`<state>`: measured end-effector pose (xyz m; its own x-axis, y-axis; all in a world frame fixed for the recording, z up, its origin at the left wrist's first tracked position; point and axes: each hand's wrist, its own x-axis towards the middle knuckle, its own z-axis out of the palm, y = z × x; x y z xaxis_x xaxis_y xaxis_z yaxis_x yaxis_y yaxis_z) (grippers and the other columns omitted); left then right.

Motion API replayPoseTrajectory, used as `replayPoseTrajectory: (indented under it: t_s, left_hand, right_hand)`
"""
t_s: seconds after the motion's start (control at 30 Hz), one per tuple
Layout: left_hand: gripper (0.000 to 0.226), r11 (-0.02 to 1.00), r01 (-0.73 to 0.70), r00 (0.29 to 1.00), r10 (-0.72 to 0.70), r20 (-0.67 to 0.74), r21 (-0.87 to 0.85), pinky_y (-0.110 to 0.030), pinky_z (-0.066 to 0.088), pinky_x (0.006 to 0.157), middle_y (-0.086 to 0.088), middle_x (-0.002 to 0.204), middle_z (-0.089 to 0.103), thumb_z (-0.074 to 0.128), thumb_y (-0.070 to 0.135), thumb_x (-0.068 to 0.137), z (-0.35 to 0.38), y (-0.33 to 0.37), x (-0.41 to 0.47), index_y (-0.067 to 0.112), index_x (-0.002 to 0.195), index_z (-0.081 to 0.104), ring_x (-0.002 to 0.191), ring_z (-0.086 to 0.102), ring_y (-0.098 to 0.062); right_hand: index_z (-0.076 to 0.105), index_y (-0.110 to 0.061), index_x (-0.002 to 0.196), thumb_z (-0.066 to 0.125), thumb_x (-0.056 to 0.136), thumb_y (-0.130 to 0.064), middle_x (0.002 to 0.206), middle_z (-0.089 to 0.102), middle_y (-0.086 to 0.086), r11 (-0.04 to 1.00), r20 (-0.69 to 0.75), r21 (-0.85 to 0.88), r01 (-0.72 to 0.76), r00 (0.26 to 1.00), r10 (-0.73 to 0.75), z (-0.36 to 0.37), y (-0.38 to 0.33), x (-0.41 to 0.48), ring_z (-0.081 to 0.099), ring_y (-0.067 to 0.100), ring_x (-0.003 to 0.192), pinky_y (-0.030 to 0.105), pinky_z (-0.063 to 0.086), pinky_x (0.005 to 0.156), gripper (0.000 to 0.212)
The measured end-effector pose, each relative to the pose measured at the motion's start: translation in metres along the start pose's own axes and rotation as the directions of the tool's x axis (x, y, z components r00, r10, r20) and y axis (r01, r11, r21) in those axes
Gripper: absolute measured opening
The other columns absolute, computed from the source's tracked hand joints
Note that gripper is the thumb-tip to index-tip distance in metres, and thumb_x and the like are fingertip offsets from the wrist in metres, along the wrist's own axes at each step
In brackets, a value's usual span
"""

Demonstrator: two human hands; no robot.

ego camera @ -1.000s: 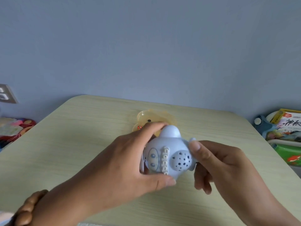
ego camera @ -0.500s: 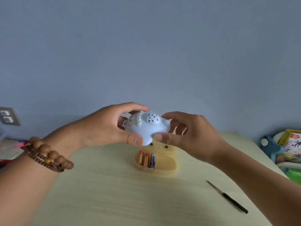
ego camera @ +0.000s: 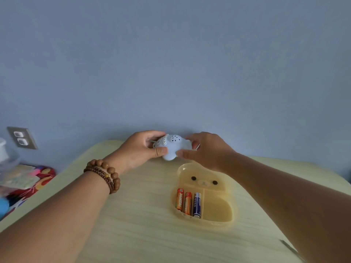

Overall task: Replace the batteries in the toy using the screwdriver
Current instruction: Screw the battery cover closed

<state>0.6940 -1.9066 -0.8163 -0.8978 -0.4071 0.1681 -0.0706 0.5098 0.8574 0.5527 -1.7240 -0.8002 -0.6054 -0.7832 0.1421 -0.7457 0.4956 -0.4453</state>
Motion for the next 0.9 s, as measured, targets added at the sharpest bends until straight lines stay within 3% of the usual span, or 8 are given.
replayPoseTrajectory:
  t_s: [0.13,0.2,0.33,0.43,0.57,0.7,0.8,0.9]
  left_hand:
    - [0.056,1.0,0.006,0.999,-0.005,-0.045,0.022,-0.02,0.048,0.103,0.001,0.13,0.067,0.079,0.001,0.083,0.004,-0.008,0.005,0.012,0.135,0.06,0.118,0.063,-0.003]
    - [0.055,0.999,-0.005,1.0,0.006,-0.029,0.051,-0.011,0.048,0.097,0.006,0.126,0.068,0.077,-0.001,0.084,0.004,-0.009,0.006,0.014,0.134,0.059,0.114,0.061,0.007]
    - [0.046,0.997,-0.018,1.0,0.018,0.001,0.076,-0.002,0.048,0.085,0.023,0.112,0.068,0.073,0.008,0.09,0.004,-0.008,0.004,0.025,0.131,0.06,0.096,0.064,0.019]
    - [0.047,0.995,-0.003,0.999,0.0,0.036,0.096,-0.013,0.05,0.097,0.018,0.119,0.07,0.075,0.018,0.09,0.003,-0.005,0.0,0.025,0.134,0.061,0.109,0.065,0.01]
    - [0.079,0.985,0.068,0.995,-0.079,0.064,0.161,-0.03,0.038,0.115,0.01,0.145,0.052,0.074,0.043,0.08,0.001,0.008,-0.01,0.018,0.149,0.043,0.131,0.052,-0.005]
    - [0.042,0.925,-0.064,0.983,0.123,-0.136,0.375,-0.034,0.05,0.101,0.013,0.126,0.062,0.078,0.044,0.081,-0.006,0.043,-0.043,0.035,0.119,0.065,0.11,0.063,-0.003]
    - [0.02,0.901,-0.2,0.979,0.202,0.035,0.386,-0.033,0.055,0.084,0.013,0.099,0.067,0.084,0.044,0.074,0.006,0.071,-0.087,0.039,0.091,0.075,0.089,0.066,-0.007]
    - [0.03,0.844,-0.251,0.955,0.136,0.263,0.474,-0.025,0.05,0.088,0.02,0.106,0.062,0.083,0.056,0.069,0.026,0.074,-0.122,0.044,0.096,0.074,0.102,0.058,0.0]
  right_hand:
    - [0.057,-0.03,0.096,0.069,0.077,-0.066,0.089,0.061,-0.01,0.998,0.084,-0.048,-0.045,0.995,0.048,0.005,-0.005,0.007,0.059,0.015,0.087,0.032,0.05,0.076,0.042]
    - [0.056,-0.028,0.095,0.068,0.079,-0.065,0.09,0.06,-0.009,0.996,0.117,-0.081,-0.048,0.992,0.058,0.006,-0.007,0.008,0.058,0.014,0.086,0.031,0.048,0.076,0.041]
    - [0.059,-0.024,0.12,0.063,0.081,-0.068,0.11,0.064,-0.005,0.992,0.133,-0.113,-0.054,0.989,0.069,0.001,-0.008,0.006,0.06,0.02,0.104,0.036,0.052,0.091,0.059]
    - [0.045,-0.025,0.144,0.062,0.081,-0.07,0.134,0.061,-0.002,0.993,0.123,-0.067,-0.095,0.987,0.102,-0.009,-0.005,-0.009,0.057,0.021,0.122,0.038,0.048,0.102,0.08]
    - [0.061,-0.024,0.131,0.06,0.092,-0.055,0.126,0.066,-0.006,0.991,0.147,-0.07,-0.114,0.981,0.124,-0.025,0.01,-0.04,0.061,0.014,0.113,0.029,0.048,0.095,0.05]
    - [0.071,-0.025,0.116,0.062,0.096,-0.038,0.112,0.068,-0.011,0.99,0.124,-0.031,-0.137,0.982,0.14,-0.031,0.02,-0.061,0.063,0.009,0.101,0.018,0.045,0.074,0.025]
    - [0.072,-0.024,0.114,0.061,0.097,-0.03,0.103,0.066,-0.013,0.993,0.079,-0.038,-0.109,0.991,0.112,-0.03,0.02,-0.071,0.065,0.01,0.096,0.015,0.044,0.066,0.021]
    - [0.073,-0.026,0.109,0.059,0.098,-0.028,0.087,0.058,-0.021,0.994,0.039,-0.028,-0.11,0.993,0.111,-0.029,0.018,-0.082,0.066,0.009,0.089,0.016,0.048,0.066,0.018]
